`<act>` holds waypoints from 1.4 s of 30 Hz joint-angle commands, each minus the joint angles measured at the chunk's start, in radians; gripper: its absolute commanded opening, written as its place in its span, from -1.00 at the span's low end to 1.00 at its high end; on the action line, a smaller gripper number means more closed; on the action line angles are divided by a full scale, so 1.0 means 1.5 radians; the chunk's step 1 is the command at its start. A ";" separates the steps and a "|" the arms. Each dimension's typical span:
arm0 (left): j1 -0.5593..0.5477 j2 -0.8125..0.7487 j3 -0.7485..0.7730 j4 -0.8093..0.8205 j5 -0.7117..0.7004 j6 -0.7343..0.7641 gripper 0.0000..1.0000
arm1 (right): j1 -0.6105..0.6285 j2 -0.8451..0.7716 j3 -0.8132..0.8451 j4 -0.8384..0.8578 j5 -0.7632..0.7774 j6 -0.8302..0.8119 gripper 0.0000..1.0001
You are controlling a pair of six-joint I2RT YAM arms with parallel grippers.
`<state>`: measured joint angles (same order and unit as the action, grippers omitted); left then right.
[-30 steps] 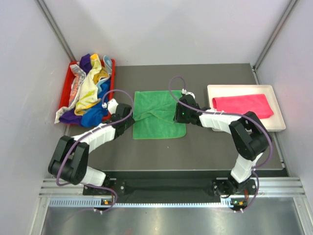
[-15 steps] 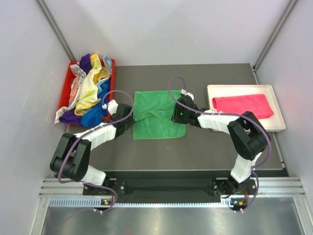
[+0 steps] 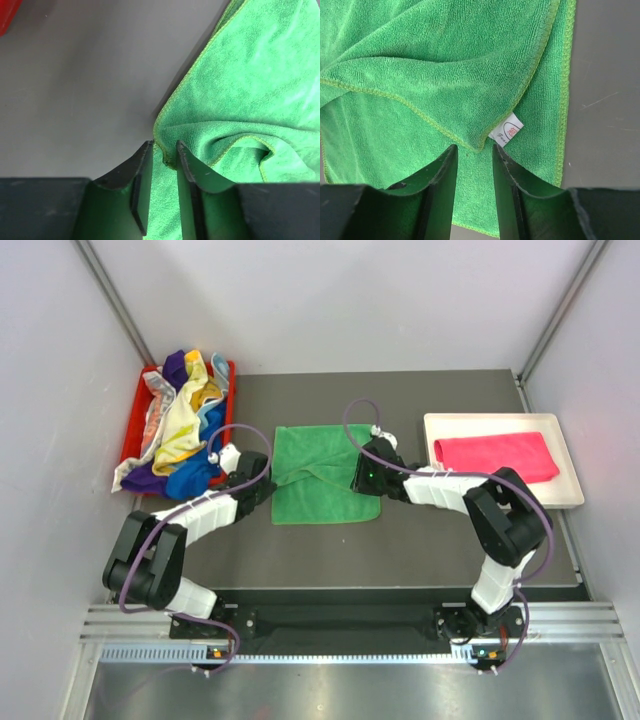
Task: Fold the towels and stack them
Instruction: Fold the towel
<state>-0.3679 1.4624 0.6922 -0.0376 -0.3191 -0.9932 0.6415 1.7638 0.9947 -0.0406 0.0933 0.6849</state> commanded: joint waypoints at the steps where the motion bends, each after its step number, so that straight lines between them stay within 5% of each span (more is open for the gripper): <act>1: 0.004 -0.006 0.006 0.042 0.004 -0.011 -0.41 | 0.014 0.010 0.000 0.039 0.012 0.008 -0.32; 14: 0.008 0.002 0.013 0.042 0.007 -0.008 -1.00 | 0.015 0.021 0.001 0.035 0.035 0.011 -0.31; 42: 0.008 0.017 0.039 0.035 0.020 0.017 -1.00 | 0.020 0.036 0.057 0.007 0.079 0.029 -0.48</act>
<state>-0.3607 1.4822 0.7071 -0.0116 -0.2916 -0.9836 0.6483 1.8111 1.0229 -0.0467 0.1902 0.7185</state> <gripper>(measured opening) 0.013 0.262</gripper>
